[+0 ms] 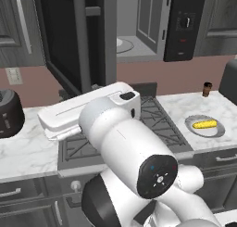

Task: Pick the corn from the counter and place it in the microwave. Then turn on the microwave.

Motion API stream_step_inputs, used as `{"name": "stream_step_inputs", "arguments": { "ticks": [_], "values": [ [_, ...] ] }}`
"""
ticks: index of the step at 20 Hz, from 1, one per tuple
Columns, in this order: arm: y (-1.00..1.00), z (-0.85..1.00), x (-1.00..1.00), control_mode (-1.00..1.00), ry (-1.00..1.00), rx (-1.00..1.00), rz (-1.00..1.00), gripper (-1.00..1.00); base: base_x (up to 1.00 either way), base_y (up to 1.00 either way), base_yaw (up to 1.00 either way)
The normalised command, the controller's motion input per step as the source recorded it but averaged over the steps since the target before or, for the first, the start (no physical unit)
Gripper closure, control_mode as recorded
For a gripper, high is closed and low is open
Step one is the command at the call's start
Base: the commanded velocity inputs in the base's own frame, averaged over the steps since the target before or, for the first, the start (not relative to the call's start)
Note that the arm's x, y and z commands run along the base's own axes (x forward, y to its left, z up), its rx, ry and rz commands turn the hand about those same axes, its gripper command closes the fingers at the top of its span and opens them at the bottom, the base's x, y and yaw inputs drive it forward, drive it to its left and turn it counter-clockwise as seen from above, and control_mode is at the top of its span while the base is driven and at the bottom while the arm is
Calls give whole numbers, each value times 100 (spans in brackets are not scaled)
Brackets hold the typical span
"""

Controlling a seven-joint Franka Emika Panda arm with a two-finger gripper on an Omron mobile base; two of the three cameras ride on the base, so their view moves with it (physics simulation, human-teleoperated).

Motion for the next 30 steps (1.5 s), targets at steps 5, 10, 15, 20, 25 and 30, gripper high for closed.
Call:
{"name": "stream_step_inputs", "arguments": {
  "ticks": [5, 10, 15, 20, 25, 30],
  "values": [
    [-2, 0, -66, -100, -6, 0, 0, -100, 0, 0, 0],
    [-45, 0, -57, -100, -3, 0, 0, -100, 0, 0, 0],
    [-74, 12, -38, -100, 1, 0, -5, -100, 0, 0, 0],
    [-67, 28, -10, -100, 8, 0, -13, -100, 0, 0, 0],
    [-74, 33, 0, -100, 13, 3, -20, -100, 0, 0, 0],
    [-72, 16, 0, -100, 11, 10, -25, -100, 0, 0, 0]
  ]
}}
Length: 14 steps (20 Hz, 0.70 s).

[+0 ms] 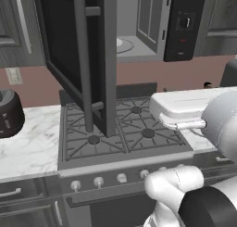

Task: Pick the corn from the counter and place it in the microwave. Then turn on the microwave.

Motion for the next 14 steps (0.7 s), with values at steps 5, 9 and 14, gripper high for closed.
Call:
{"name": "stream_step_inputs", "arguments": {
  "ticks": [5, 9, 14],
  "values": [
    [-72, 8, 0, -100, 11, 14, -22, -100, 0, 0, 0],
    [-61, 0, 0, -100, 8, 12, -19, -100, 0, 0, 0],
    [-45, 0, 0, -100, 11, 13, -20, -100, 0, 0, 0]
  ]
}}
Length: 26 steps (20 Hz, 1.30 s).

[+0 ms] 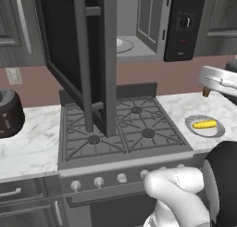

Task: Pick the corn from the counter and place it in the microwave. Then turn on the microwave.

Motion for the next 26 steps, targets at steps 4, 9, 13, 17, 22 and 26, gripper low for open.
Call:
{"name": "stream_step_inputs", "arguments": {
  "ticks": [4, 9, 13, 17, 22, 26],
  "values": [
    [-44, 0, 0, -100, 11, 13, -16, -100, 0, 0, 0],
    [-29, 0, 2, -100, 10, 12, -9, -100, 0, 0, 0],
    [-12, -1, 0, -100, 12, 7, -7, -100, 0, 0, 0],
    [-18, -5, 0, -100, 6, 5, -4, -100, 0, 0, 0],
    [-24, -23, 0, -100, 0, 10, -4, -100, 0, 0, 0],
    [-19, -19, 0, -100, 1, 13, -5, -100, 0, 0, 0]
  ]
}}
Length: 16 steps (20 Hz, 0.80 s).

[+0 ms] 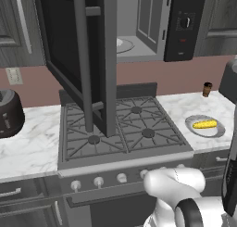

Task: Pick the corn from the counter and place it in the microwave. Then turn on the microwave.

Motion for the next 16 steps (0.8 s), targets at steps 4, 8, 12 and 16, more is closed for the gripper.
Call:
{"name": "stream_step_inputs", "arguments": {
  "ticks": [4, 8, 12, 16],
  "values": [
    [-19, -6, 0, -100, 8, 14, -3, -100, 0, 0, 0],
    [-21, -3, 6, -100, 13, 17, -5, -100, 0, 0, 0],
    [-19, 0, 17, -100, 19, 17, -8, -100, 0, 0, 0],
    [-20, -1, 18, -100, 19, 15, -8, -100, 0, 0, 0]
  ]
}}
